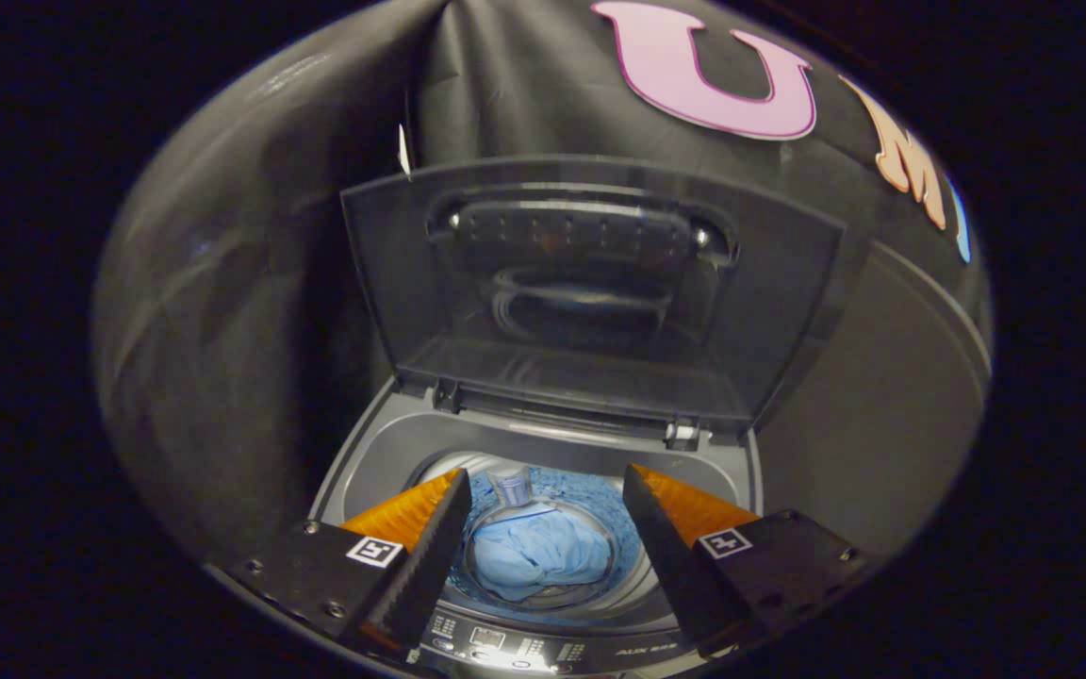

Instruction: Put the clothes into the washing machine and then close the washing machine lid.

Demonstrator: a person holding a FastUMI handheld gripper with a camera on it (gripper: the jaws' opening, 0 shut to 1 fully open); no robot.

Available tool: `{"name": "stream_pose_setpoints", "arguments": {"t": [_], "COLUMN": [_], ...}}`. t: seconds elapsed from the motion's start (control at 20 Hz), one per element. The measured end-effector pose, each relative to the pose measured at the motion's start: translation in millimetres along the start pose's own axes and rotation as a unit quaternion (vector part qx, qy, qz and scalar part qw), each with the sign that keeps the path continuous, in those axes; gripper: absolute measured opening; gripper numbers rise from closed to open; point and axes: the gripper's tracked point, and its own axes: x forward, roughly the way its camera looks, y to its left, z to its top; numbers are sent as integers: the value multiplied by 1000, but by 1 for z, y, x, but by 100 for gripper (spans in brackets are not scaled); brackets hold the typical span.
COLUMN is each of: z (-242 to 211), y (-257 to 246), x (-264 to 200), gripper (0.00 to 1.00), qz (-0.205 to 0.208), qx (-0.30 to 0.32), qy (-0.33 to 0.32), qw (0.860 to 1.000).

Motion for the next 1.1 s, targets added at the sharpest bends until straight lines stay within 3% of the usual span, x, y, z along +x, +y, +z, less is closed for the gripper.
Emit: {"name": "stream_pose_setpoints", "arguments": {"t": [0.15,0.4,0.55,0.8,0.95,1.1], "z": [39,120,170,251,267,276], "y": [-2,-9,-34,-68,-77,-64], "x": [-24,-60,-73,-78,-72,-53], "gripper": [98,97,96,96,96,96], "qz": [-11,-17,-42,-75,-115,-103], "qx": [-22,11,23,64,50,58], "qy": [-46,-138,-200,-308,-331,-351], "qw": [999,990,979,946,935,929]}}
